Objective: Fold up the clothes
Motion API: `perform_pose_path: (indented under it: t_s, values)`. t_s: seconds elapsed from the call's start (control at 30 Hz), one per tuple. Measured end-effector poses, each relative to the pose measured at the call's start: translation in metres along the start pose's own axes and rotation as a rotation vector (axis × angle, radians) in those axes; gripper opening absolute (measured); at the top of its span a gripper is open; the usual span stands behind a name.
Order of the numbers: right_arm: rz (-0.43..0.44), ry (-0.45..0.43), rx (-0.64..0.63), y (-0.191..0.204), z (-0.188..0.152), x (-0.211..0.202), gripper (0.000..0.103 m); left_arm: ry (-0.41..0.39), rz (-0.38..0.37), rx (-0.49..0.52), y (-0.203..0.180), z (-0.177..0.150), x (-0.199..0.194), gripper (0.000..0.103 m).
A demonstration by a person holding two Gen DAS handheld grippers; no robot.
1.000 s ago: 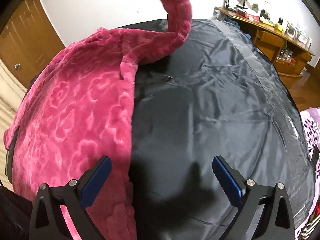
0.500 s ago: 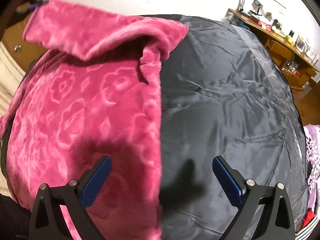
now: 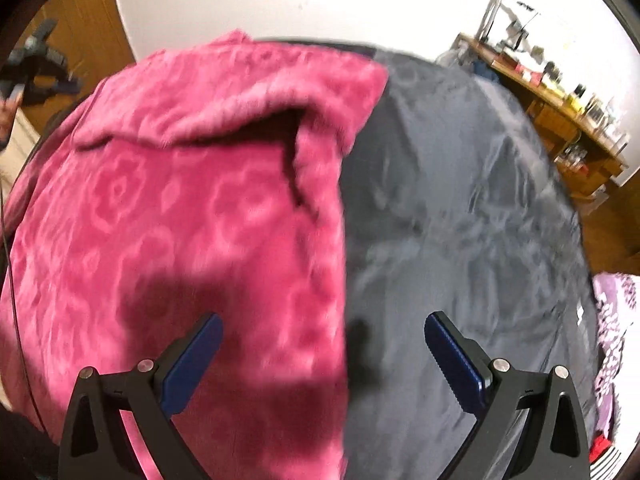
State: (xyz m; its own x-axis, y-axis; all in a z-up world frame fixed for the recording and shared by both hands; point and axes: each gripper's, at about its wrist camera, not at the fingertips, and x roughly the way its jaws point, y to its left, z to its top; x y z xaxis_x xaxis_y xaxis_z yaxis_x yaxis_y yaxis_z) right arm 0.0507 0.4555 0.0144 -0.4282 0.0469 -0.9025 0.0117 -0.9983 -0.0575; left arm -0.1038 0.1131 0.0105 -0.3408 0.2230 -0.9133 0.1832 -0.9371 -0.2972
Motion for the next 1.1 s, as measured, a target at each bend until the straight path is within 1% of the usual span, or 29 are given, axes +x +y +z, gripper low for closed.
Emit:
perform_pose_path:
  t_s: [0.07,0.13,0.23,0.3,0.37,0.43,0.5,0.57,0.6,0.67,0.77,0.83,0.9,0.93,0.97,1.03,1.1]
  values:
    - [-0.012,-0.035,0.023,-0.007,0.015,0.0,0.102,0.023,-0.023,0.004,0.003,-0.007,0.007,0.014]
    - [-0.018,-0.067,0.051,-0.015,0.031,0.002,0.102,0.052,-0.027,0.026,0.001,-0.015,0.015,0.014]
    - [-0.009,-0.081,0.064,-0.019,0.053,0.011,0.102,0.084,-0.035,0.061,-0.004,-0.028,0.025,0.015]
    - [-0.006,-0.08,0.051,-0.016,0.061,0.018,0.102,0.096,-0.04,0.07,-0.006,-0.032,0.031,0.018]
    - [-0.001,-0.079,0.034,-0.01,0.069,0.026,0.102,0.106,-0.037,0.075,-0.009,-0.035,0.037,0.027]
    - [-0.008,-0.073,0.019,-0.007,0.075,0.038,0.102,0.108,-0.017,0.08,-0.012,-0.036,0.043,0.028]
    - [-0.054,-0.058,0.0,-0.007,0.081,0.051,0.102,0.111,0.005,0.088,-0.014,-0.038,0.05,0.028]
    - [-0.132,-0.038,0.008,-0.013,0.084,0.061,0.102,0.114,0.039,0.102,-0.016,-0.04,0.056,0.028]
    - [-0.161,-0.035,0.033,-0.02,0.084,0.062,0.102,0.113,0.056,0.11,-0.017,-0.04,0.058,0.028]
    - [-0.214,-0.04,0.133,-0.044,0.082,0.06,0.102,0.112,0.075,0.131,-0.018,-0.041,0.062,0.03]
    - [-0.288,-0.039,0.26,-0.08,0.076,0.055,0.102,0.114,0.085,0.142,-0.017,-0.041,0.068,0.034]
    - [-0.306,-0.031,0.311,-0.098,0.073,0.053,0.102,0.113,0.087,0.139,-0.017,-0.039,0.069,0.034]
    - [-0.287,-0.054,0.312,-0.103,0.072,0.045,0.102,0.112,0.095,0.15,-0.02,-0.038,0.07,0.034]
    - [-0.254,-0.072,0.306,-0.103,0.073,0.04,0.102,0.111,0.098,0.155,-0.021,-0.038,0.07,0.034]
    - [-0.186,-0.093,0.29,-0.097,0.076,0.036,0.102,0.11,0.101,0.158,-0.022,-0.038,0.07,0.034]
    - [-0.065,-0.101,0.226,-0.076,0.081,0.035,0.102,0.114,0.098,0.152,-0.023,-0.036,0.072,0.034]
    - [0.013,-0.083,0.111,-0.045,0.084,0.04,0.102,0.117,0.092,0.143,-0.026,-0.034,0.075,0.034]
